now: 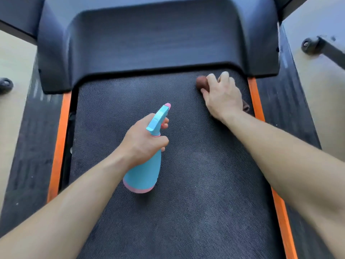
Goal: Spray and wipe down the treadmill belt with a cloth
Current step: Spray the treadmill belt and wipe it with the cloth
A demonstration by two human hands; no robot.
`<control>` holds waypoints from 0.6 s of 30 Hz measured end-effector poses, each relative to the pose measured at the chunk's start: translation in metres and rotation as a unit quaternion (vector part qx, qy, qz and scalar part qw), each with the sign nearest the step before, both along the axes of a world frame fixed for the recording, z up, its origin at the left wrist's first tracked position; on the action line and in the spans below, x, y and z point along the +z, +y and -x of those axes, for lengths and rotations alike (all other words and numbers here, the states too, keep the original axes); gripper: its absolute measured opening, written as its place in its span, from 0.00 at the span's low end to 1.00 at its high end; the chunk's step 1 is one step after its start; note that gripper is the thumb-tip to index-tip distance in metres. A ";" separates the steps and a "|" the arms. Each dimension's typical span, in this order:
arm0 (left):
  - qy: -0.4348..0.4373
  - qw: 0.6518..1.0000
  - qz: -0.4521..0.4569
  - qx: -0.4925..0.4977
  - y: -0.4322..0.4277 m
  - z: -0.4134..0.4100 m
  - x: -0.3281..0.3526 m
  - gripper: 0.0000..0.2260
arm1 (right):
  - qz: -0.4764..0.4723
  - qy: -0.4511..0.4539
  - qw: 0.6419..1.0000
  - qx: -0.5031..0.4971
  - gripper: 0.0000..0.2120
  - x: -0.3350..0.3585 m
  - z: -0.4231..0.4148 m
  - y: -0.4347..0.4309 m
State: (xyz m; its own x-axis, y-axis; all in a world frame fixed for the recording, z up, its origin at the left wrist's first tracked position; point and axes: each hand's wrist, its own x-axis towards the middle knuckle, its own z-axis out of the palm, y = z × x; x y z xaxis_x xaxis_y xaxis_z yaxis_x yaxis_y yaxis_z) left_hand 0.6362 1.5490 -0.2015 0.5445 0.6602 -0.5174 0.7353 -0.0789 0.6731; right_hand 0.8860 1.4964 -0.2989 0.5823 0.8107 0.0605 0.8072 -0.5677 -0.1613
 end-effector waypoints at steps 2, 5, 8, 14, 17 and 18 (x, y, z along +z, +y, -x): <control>0.007 1.000 -0.011 -0.011 0.002 0.002 0.003 0.28 | -0.004 -0.025 1.000 0.018 0.17 -0.001 0.025 -0.024; 0.008 1.000 -0.005 -0.001 0.002 0.008 0.007 0.30 | 0.002 0.002 0.978 0.209 0.18 -0.002 0.093 -0.099; 0.017 1.000 0.021 0.002 -0.004 0.014 0.007 0.27 | 0.015 0.025 0.957 0.289 0.18 -0.006 0.091 -0.108; 0.014 0.998 0.056 -0.021 -0.009 0.007 0.003 0.25 | 0.010 -0.010 0.997 0.071 0.19 -0.005 0.017 -0.002; 0.010 0.998 0.062 -0.022 -0.006 0.011 0.003 0.24 | 0.015 0.007 1.000 -0.005 0.19 -0.003 0.013 0.009; 0.006 0.998 0.067 -0.018 -0.004 0.014 0.003 0.23 | 0.014 0.000 1.000 0.006 0.19 -0.003 0.026 -0.004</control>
